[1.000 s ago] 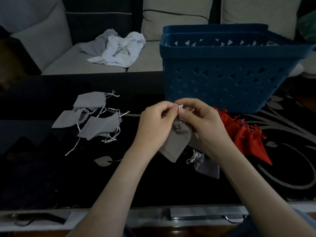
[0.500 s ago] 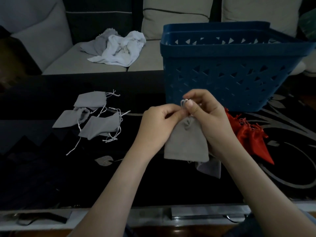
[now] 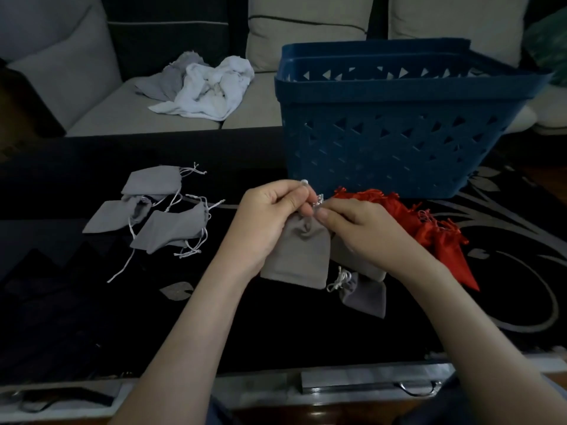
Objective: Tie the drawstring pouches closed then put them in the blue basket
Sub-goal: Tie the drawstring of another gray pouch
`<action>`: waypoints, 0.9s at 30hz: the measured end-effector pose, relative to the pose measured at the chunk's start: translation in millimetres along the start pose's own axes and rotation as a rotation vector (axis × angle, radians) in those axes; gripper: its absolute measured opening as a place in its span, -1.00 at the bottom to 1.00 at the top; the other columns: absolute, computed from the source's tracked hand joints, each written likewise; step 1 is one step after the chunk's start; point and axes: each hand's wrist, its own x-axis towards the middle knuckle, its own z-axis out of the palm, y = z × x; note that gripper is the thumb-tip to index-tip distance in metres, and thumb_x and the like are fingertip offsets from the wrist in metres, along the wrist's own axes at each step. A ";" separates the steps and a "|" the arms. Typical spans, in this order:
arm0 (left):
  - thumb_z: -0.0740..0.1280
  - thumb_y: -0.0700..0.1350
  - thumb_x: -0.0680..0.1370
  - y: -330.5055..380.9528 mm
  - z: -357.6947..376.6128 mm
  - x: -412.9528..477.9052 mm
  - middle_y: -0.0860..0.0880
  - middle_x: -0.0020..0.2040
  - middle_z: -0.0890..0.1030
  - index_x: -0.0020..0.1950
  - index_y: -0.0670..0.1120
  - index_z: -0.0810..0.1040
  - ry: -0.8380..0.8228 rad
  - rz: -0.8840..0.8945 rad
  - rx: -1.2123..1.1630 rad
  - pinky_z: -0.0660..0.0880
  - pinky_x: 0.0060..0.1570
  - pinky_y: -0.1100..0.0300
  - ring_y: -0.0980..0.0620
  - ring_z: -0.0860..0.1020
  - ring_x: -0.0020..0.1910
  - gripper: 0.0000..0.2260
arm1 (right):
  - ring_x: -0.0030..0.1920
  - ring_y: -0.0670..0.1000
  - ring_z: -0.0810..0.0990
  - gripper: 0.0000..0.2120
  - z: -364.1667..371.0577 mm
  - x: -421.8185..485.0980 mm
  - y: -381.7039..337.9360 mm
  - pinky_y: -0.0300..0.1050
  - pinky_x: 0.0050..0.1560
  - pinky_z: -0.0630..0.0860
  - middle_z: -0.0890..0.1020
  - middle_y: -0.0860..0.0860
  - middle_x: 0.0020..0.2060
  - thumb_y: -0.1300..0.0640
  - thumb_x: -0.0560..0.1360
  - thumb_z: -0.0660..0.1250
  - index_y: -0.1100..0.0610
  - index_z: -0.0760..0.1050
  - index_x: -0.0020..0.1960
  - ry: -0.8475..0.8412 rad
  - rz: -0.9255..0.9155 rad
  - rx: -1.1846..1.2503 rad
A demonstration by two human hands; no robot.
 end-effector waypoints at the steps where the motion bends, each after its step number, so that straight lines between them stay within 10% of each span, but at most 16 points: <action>1: 0.26 -0.21 0.59 0.0 -0.4 -0.1 0.09 -0.42 0.57 -0.21 -0.10 0.61 -0.002 0.007 0.035 0.42 -0.22 0.45 0.26 0.52 -0.36 -0.79 | -0.13 -0.01 0.52 -0.77 -2.3 -0.2 1.9 -0.14 -0.03 0.40 0.59 0.04 -0.22 0.11 0.58 0.24 0.23 0.56 -0.11 -0.018 -0.003 0.001; 10: 0.22 -0.27 0.60 -2.4 8.1 -0.7 -0.13 -0.28 0.58 -0.16 -0.26 0.55 -0.038 0.032 0.107 0.27 -0.48 0.56 0.31 0.41 -0.58 -0.81 | -0.38 -0.28 0.43 -0.66 -5.1 -2.5 8.9 -0.42 -0.29 0.29 0.47 -0.22 -0.51 0.12 0.55 0.30 -0.03 0.40 -0.39 0.100 0.143 0.064; 16: 0.25 -0.18 0.60 -13.7 11.4 7.0 -0.01 -0.34 0.57 -0.04 -0.21 0.62 -0.001 -0.025 0.213 0.27 -0.47 0.51 0.31 0.41 -0.56 -0.82 | -0.52 -0.19 0.30 -0.60 -8.3 -3.0 5.2 -0.37 -0.45 0.20 0.34 -0.16 -0.59 0.18 0.57 0.26 0.13 0.33 -0.43 0.145 0.359 0.668; 27: 0.26 -0.18 0.59 -26.9 19.7 12.9 0.04 -0.38 0.57 -0.18 -0.08 0.59 0.036 -0.071 0.277 0.40 -0.24 0.23 0.20 0.46 -0.43 -0.82 | -0.25 -0.13 0.49 -0.75 12.6 -4.2 7.3 -0.16 -0.07 0.41 0.53 -0.12 -0.35 0.37 0.53 0.21 0.04 0.53 -0.11 0.102 0.108 0.604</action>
